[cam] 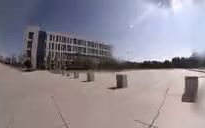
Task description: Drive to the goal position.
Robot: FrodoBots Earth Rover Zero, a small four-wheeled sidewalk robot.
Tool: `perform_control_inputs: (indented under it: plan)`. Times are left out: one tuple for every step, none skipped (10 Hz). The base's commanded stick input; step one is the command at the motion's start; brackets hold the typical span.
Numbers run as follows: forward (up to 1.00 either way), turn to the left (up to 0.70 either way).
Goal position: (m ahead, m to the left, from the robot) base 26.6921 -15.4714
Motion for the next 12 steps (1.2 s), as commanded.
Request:
perform_control_inputs:
  plan:
    - [0.70,-0.32]
    - [0.70,-0.32]
    - [0.70,-0.32]
    - [0.70,-0.12]
    - [0.70,0.00]
    - [0.70,0.00]
    - [0.70,0.00]
    - [0.70,0.00]
    - [0.70,0.00]
    - [0.70,0.00]
    - [0.70,0.00]
    - [0.70,-0.01]
